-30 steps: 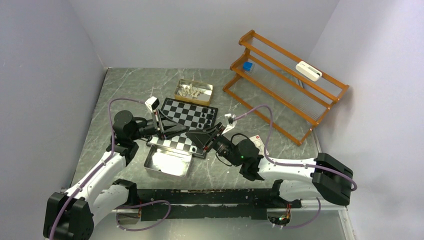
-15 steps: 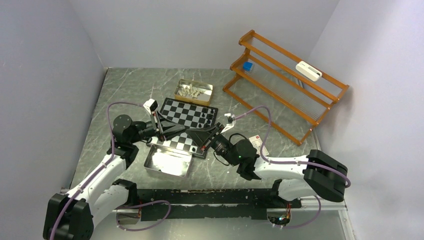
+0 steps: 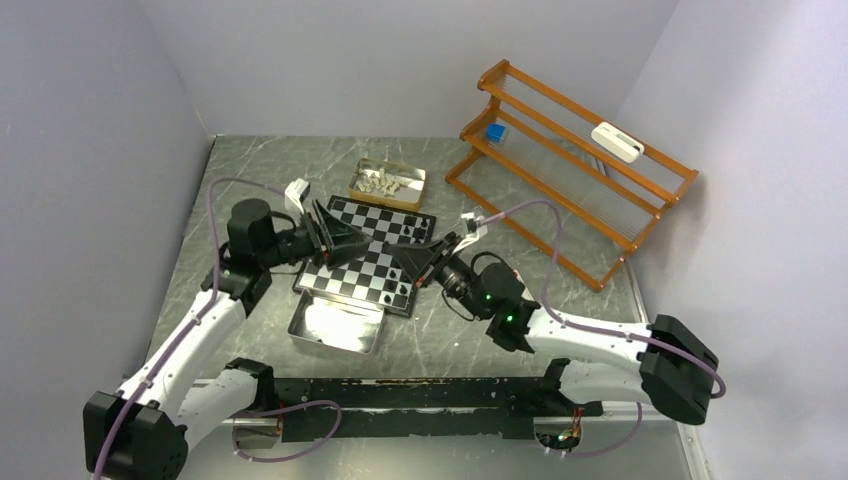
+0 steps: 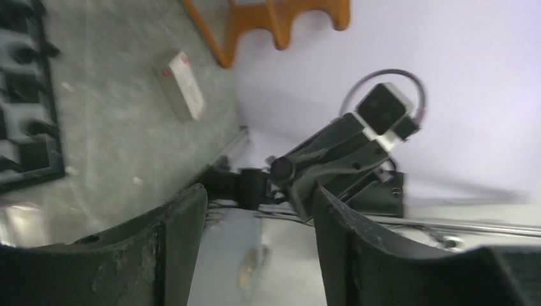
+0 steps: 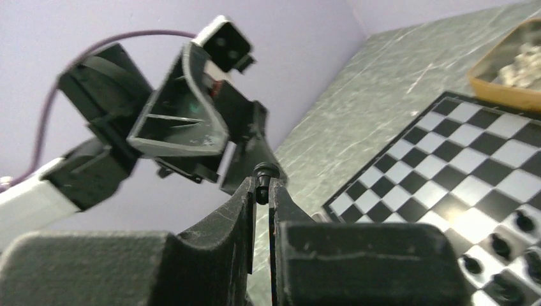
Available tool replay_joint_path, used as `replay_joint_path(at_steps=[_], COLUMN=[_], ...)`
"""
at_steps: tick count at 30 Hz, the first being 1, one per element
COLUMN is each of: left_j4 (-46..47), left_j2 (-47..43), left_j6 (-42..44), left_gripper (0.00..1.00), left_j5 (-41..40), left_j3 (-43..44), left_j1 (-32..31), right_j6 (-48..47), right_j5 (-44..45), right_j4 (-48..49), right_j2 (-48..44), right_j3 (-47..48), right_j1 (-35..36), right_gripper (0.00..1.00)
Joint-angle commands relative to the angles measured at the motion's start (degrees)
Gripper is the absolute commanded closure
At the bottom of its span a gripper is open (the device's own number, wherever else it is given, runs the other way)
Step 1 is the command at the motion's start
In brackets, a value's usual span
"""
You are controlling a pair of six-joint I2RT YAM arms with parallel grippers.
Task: Set up the chess pieces on the board
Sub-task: Place the chess piece on the chessboard.
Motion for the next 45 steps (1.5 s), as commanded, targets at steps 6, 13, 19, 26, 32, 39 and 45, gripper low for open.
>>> replay_joint_path(at_steps=[6,13,19,26,32,39,45], left_j4=[-37.58,-38.28,-33.76,-33.76,-34.34,-34.88,-34.72], left_j2=[2.43,-1.68,-12.48,-15.71,-17.01,-17.23,-17.61], left_j6=[40.46,52.40,56.52,58.31,57.93,57.65,57.65], left_gripper=[0.06,0.02,0.02,0.02,0.02,0.02,0.02], left_j5=[-21.56,-32.97,-44.66,-46.07,-47.57,-47.57,-47.57], left_j3=[17.63,14.44,8.63,8.91,8.50,8.61,8.35], left_j1=[-0.23,-0.24,-0.18,-0.17,-0.23,-0.24,-0.26], right_j6=[-11.79,-23.81,-28.16,-30.96,-32.43,-33.46,-34.32], right_j5=[-5.26,-8.34,-10.99,-9.95,-8.47,-5.41,-5.28], right_j4=[-33.58,-53.63,-70.00,-81.62,-87.59,-92.02,-93.21], right_j2=[-4.07,7.21,20.39,33.09,42.13,48.45,51.86], right_j3=[12.32,30.52,46.35,60.31,68.19,73.15,74.82], right_j1=[-11.62,-14.77,-15.82,-15.83,-15.83,-15.82,-16.54], right_gripper=[0.93,0.93,0.93,0.94,0.94,0.93,0.92])
